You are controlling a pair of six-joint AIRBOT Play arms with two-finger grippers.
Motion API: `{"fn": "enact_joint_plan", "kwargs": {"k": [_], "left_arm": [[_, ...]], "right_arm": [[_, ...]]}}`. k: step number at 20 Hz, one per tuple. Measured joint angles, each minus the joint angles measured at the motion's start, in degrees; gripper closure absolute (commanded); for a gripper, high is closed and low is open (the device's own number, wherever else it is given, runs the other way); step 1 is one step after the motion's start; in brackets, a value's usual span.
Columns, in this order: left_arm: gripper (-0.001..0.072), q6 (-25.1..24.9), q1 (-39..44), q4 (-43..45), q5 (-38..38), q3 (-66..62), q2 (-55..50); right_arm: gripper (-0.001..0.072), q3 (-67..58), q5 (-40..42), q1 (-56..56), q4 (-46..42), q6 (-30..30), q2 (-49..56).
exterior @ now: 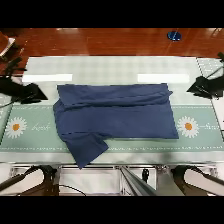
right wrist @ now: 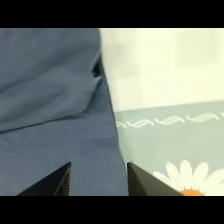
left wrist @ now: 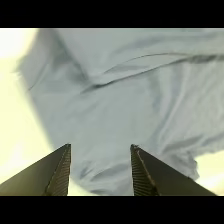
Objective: Fold the shirts.
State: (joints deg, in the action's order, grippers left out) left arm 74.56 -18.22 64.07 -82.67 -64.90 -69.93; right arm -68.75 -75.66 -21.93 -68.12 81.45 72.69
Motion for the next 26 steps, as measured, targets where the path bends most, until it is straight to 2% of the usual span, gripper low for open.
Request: {"fn": "enact_joint_plan", "kwargs": {"k": [6,11,15,19,26], "left_arm": [[0.0247,0.1,-7.6,-0.7,5.0,21.8,23.4],[0.0198,1.5,-8.9,-1.8,5.4,35.8,30.8],[0.0199,4.3,-8.9,-3.0,6.3,40.7,30.5],[0.0200,6.3,-7.4,-4.2,7.5,43.0,24.6],[0.0201,8.4,0.4,-10.5,14.6,45.1,14.7]], "right_arm": [[0.0303,24.7,7.0,-2.2,0.7,1.1,-23.4],[0.0302,35.8,5.9,-2.4,4.6,1.7,-33.3],[0.0301,38.6,3.6,-2.5,5.8,1.3,-35.4],[0.0301,39.3,2.9,-2.5,6.3,1.1,-36.0],[0.0301,39.6,2.9,-2.5,6.6,1.8,-36.1]]}}
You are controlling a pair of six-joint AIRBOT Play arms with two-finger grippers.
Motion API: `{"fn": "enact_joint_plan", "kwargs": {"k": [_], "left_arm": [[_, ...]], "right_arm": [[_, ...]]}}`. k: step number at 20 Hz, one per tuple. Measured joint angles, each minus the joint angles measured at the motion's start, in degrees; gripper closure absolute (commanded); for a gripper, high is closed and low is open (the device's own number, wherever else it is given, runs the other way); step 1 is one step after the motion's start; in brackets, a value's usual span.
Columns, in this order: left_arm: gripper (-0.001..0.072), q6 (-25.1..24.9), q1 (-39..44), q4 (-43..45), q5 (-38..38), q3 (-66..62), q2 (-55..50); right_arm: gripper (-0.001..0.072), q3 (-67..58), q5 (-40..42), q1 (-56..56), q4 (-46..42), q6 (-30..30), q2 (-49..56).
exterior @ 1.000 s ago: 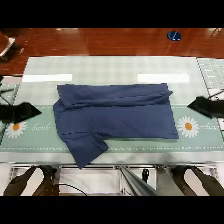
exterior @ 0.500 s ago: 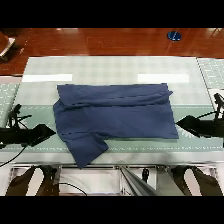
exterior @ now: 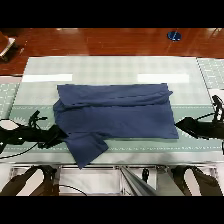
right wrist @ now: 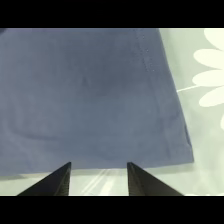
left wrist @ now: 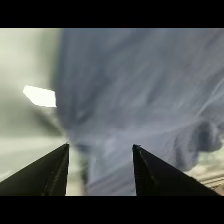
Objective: Fold the shirts.
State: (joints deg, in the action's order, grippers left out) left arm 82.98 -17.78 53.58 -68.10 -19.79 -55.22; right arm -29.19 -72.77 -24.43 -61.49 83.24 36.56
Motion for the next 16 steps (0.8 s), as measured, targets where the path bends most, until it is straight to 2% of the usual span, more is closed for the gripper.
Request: {"fn": "enact_joint_plan", "kwargs": {"k": [1,2,4,6,8,12,16], "left_arm": [[0.0204,0.0,1.8,-1.7,1.2,0.3,-0.9],[0.0253,0.4,3.6,-3.1,2.6,0.6,-1.8],[0.0687,0.6,6.6,-4.2,6.1,1.0,-3.2],[0.0686,0.4,8.4,-5.2,8.2,1.1,-3.9],[0.0686,-0.4,9.3,-6.1,8.8,1.1,-4.3],[0.0686,-1.6,10.0,-6.9,9.5,1.1,-4.6],[0.0686,-2.4,10.2,-7.2,9.7,1.1,-4.7]], "right_arm": [[0.0302,0.0,0.3,0.0,0.3,0.5,0.0],[0.0301,0.0,0.9,0.0,1.0,0.9,0.0],[0.0302,0.0,2.4,0.0,1.9,1.8,0.0],[0.0302,0.0,4.0,-0.5,0.0,3.4,0.0],[0.0302,-0.1,4.4,-2.0,-6.3,6.1,0.0],[0.0301,1.0,-0.7,-4.7,-18.4,9.7,2.4],[0.0301,2.8,-3.5,-5.5,-17.7,7.7,9.5]]}}
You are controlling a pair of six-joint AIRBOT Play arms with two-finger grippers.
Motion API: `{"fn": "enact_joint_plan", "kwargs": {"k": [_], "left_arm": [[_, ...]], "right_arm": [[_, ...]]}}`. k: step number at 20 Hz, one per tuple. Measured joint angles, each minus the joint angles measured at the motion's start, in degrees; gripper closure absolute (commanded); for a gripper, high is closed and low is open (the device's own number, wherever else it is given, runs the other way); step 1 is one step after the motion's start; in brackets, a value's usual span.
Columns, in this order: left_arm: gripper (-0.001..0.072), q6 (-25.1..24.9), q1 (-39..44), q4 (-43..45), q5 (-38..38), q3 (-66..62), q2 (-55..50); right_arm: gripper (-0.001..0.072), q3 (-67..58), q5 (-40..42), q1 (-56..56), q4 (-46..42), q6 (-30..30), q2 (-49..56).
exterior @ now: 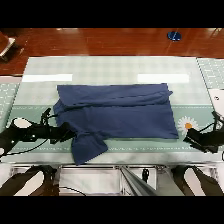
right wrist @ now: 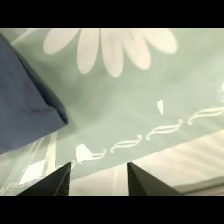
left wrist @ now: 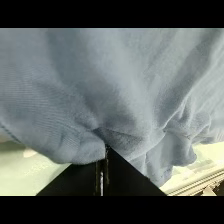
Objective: Fold the shirts.
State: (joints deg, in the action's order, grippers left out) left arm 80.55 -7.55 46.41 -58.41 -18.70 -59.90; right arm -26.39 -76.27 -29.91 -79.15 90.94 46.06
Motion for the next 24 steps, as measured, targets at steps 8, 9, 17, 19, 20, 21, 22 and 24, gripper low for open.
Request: {"fn": "enact_joint_plan", "kwargs": {"k": [8,9,17,19,20,21,22,24], "left_arm": [[0.0686,-0.6,0.1,-1.5,0.5,0.0,-0.1],[0.0686,-0.6,0.1,-1.7,0.6,0.0,-0.1],[0.0686,-1.2,0.1,-2.3,0.6,0.0,-0.1],[0.0686,-1.5,0.0,-2.3,0.5,-0.4,-0.1],[0.0686,-1.7,-0.4,-1.9,0.4,-1.0,-0.1],[0.0686,-2.1,-1.0,-1.8,0.4,-2.0,-0.1],[0.0686,-2.6,-1.8,-2.2,-0.5,-3.4,-0.1],[0.0686,-3.9,-3.9,-2.2,-3.0,-7.0,-0.1]], "right_arm": [[0.0301,0.3,5.1,-0.3,9.7,-4.7,10.9],[0.0301,0.1,6.0,-0.3,10.9,-5.2,11.7],[0.0575,-2.9,9.7,-0.1,19.8,-9.5,18.5],[0.0685,-3.2,10.3,0.6,23.1,-12.3,19.9],[0.0685,-3.5,10.0,0.9,24.6,-13.8,20.4],[0.0685,-4.1,9.6,1.0,26.0,-15.1,20.6],[0.0685,-5.2,9.4,1.2,26.8,-16.1,20.9],[0.0685,-8.3,8.0,1.3,27.7,-17.3,21.2]]}}
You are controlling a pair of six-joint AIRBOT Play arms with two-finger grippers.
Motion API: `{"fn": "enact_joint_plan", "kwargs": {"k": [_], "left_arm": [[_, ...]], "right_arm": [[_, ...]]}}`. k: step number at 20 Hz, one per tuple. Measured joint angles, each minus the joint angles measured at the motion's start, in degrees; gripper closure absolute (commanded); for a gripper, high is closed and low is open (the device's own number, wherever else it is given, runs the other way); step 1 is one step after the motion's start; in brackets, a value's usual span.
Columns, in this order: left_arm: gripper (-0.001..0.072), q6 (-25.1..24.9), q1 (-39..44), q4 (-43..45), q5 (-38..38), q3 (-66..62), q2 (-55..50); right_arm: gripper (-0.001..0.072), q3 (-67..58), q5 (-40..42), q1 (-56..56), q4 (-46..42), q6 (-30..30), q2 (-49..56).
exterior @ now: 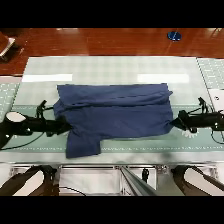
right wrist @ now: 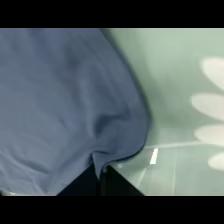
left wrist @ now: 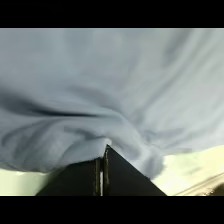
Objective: Fold the shirts.
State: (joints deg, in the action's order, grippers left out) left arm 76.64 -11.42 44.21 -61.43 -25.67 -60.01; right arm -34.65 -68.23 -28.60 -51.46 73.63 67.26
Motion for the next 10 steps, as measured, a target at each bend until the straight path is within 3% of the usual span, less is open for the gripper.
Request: {"fn": "enact_joint_plan", "kwargs": {"k": [5,10], "left_arm": [[0.0686,-1.7,-3.0,-0.5,-1.6,-11.2,-2.2],[0.0686,-1.6,-1.9,-0.8,-0.9,-25.0,-13.6]], "right_arm": [[0.0685,-10.6,-2.3,0.4,3.0,-0.1,2.8],[0.0685,-21.1,-1.4,4.9,6.6,0.5,11.3]]}}
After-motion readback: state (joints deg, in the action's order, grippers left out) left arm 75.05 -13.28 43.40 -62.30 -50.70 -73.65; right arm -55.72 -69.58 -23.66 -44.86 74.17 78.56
